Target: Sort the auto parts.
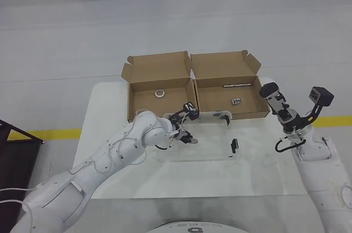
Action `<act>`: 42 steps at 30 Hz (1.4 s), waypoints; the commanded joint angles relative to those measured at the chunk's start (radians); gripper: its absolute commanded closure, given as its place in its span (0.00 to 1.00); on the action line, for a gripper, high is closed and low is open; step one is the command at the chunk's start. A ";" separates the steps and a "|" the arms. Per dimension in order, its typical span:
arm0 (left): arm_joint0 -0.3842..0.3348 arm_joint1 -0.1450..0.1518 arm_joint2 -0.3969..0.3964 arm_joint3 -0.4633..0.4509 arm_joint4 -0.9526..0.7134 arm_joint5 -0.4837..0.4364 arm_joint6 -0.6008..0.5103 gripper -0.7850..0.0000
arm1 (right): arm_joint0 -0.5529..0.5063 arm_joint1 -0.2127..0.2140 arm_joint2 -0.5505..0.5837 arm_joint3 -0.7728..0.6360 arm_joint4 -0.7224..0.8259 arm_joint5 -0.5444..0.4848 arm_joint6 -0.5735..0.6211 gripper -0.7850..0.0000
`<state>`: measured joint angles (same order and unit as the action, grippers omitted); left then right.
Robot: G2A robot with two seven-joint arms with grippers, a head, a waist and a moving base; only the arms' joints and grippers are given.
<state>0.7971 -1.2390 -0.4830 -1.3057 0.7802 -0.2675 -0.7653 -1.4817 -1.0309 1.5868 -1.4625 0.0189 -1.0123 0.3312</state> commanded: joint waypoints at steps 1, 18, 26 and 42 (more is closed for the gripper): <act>0.003 -0.002 -0.001 -0.005 0.013 0.013 -0.011 0.05 | 0.000 0.000 0.000 0.000 0.000 0.000 0.000 0.00; 0.024 -0.010 -0.039 -0.023 0.086 0.102 -0.110 0.07 | 0.000 0.000 0.000 0.000 0.000 0.000 0.000 0.00; 0.013 -0.031 -0.035 0.023 0.031 0.045 -0.155 0.07 | 0.000 0.000 0.000 0.000 0.000 0.000 0.000 0.00; 0.008 -0.041 -0.067 0.039 -0.014 -0.031 -0.184 0.09 | 0.000 0.000 0.000 0.000 0.000 0.000 0.000 0.00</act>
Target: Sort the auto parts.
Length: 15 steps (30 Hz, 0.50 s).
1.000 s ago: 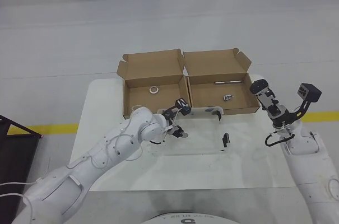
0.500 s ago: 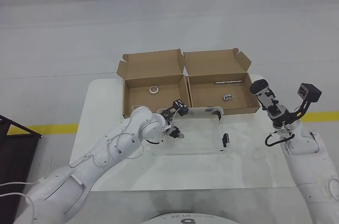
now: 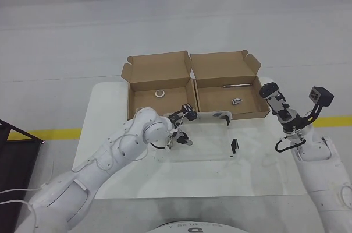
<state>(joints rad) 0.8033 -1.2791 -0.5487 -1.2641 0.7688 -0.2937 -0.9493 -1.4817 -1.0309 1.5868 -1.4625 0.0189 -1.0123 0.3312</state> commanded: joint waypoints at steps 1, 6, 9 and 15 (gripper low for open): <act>0.002 -0.001 -0.003 -0.006 -0.004 -0.008 -0.001 0.09 | 0.000 0.000 0.000 0.000 0.000 0.000 0.000 0.00; 0.009 0.002 -0.013 -0.027 0.008 -0.010 -0.018 0.07 | 0.000 0.000 0.000 0.000 0.000 0.000 0.000 0.00; 0.015 0.004 -0.013 -0.046 0.030 -0.007 -0.043 0.07 | 0.000 0.000 0.000 0.000 0.000 0.000 0.000 0.00; 0.022 0.009 -0.008 -0.077 0.089 -0.009 -0.092 0.11 | 0.000 0.000 0.000 0.000 0.000 0.000 0.000 0.00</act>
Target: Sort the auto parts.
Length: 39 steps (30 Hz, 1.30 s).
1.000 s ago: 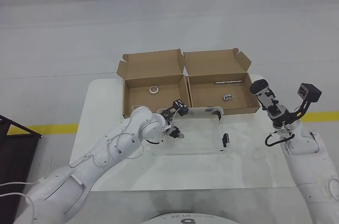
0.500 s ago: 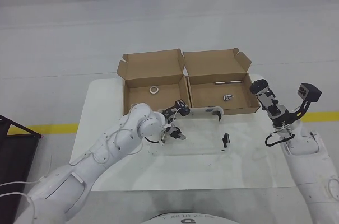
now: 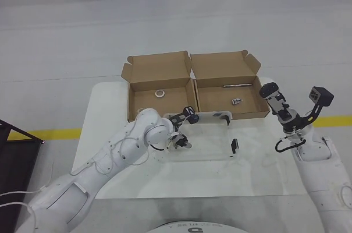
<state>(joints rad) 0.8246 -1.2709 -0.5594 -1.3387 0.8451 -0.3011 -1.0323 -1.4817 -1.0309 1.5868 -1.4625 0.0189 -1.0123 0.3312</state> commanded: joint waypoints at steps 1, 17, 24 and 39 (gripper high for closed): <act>0.001 0.000 0.005 -0.003 0.019 -0.005 -0.017 0.13 | 0.000 0.000 0.000 0.000 0.000 0.000 0.000 0.00; -0.043 -0.043 0.049 0.096 0.006 -0.059 -0.031 0.49 | 0.000 0.000 0.000 0.000 0.000 0.000 0.000 0.00; -0.060 -0.066 0.072 0.127 0.002 -0.079 -0.012 0.53 | 0.000 0.000 0.000 0.000 0.000 0.000 0.000 0.00; -0.066 -0.075 0.035 0.126 -0.050 -0.140 0.026 1.00 | 0.000 0.000 0.000 0.000 0.000 0.000 0.000 0.00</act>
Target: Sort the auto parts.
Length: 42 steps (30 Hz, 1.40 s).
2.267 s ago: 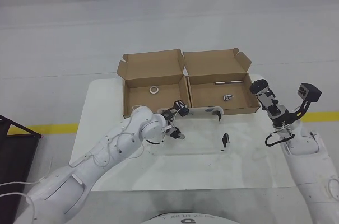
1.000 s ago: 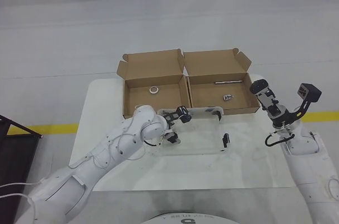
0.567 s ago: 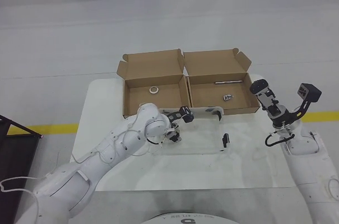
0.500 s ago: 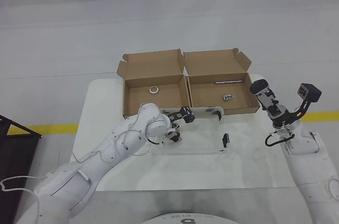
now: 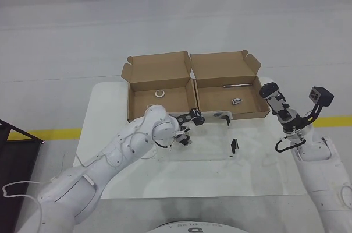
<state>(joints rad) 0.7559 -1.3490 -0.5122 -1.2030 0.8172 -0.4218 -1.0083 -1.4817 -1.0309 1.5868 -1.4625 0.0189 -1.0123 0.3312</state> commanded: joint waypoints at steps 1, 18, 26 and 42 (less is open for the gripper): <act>0.007 0.008 -0.029 -0.022 -0.060 -0.047 0.005 1.00 | 0.000 0.000 0.000 0.000 0.000 0.000 0.000 0.00; 0.090 0.130 -0.370 0.013 -0.972 -0.332 -0.058 1.00 | 0.000 0.000 0.000 0.000 0.000 0.000 0.000 0.00; 0.083 0.158 -0.309 0.067 -1.481 -0.278 -0.112 1.00 | 0.000 0.000 0.000 0.000 0.000 0.000 0.000 0.00; 0.172 0.075 -0.578 0.211 -2.070 0.077 -0.468 1.00 | 0.000 0.000 0.000 0.000 0.000 0.000 0.000 0.00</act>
<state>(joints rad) 0.9251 -1.2650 -1.0730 -0.9971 -1.2695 -0.3510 -1.4704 -1.4817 -1.0309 1.5868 -1.4625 0.0189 -1.0123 0.3312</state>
